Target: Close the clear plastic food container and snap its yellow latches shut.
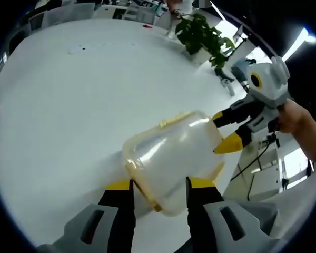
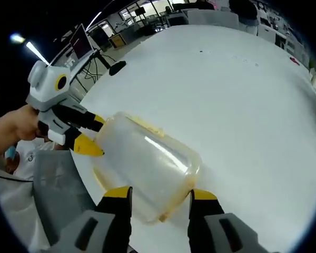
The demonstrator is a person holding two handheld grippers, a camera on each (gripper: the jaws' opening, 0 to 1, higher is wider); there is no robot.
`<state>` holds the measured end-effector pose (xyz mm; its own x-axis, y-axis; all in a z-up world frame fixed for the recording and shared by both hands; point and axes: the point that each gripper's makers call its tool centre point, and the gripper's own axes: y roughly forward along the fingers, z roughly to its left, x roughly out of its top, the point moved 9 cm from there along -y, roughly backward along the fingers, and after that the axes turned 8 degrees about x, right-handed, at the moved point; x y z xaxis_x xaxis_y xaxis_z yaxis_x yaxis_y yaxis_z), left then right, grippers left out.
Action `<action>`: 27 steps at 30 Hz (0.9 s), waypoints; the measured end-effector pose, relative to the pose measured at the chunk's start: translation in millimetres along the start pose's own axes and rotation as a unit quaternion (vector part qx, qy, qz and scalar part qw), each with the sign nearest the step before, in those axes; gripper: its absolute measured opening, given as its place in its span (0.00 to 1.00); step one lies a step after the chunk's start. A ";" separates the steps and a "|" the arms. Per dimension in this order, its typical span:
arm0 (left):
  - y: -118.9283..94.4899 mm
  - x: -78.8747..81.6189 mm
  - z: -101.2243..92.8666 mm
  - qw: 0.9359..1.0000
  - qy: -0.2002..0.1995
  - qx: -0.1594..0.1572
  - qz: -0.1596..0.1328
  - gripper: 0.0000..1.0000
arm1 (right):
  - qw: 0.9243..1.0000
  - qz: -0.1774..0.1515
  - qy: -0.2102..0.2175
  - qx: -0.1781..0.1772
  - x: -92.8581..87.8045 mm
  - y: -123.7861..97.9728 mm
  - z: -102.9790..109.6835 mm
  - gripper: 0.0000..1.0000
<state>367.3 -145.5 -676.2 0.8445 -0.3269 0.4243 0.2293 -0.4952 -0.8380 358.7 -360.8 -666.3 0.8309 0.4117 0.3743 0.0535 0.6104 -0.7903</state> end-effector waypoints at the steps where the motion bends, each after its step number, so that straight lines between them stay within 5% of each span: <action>1: -1.2 0.1 0.9 1.000 -0.002 -0.001 0.000 0.36 | 1.000 -0.002 0.001 0.001 -0.4 -0.4 -0.3 0.41; 15: -2.9 1.7 0.1 1.000 0.022 -0.013 -0.006 0.40 | 1.000 -0.010 0.001 0.008 -3.5 -4.2 -1.2 0.39; 24: -9.9 -1.1 4.7 0.998 0.063 -0.006 -0.009 0.43 | 0.999 -0.022 -0.035 -0.008 -7.2 -11.8 -1.4 0.44; 27: -13.8 -0.2 7.9 0.994 0.106 0.008 -0.018 0.45 | 0.999 -0.020 -0.043 -0.007 -6.6 -15.8 -1.0 0.46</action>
<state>367.8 -132.2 -667.4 0.7144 -0.4723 0.5163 0.2670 -0.4980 -0.8251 352.9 -373.9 -656.8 0.7775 0.4439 0.4455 0.0937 0.6187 -0.7800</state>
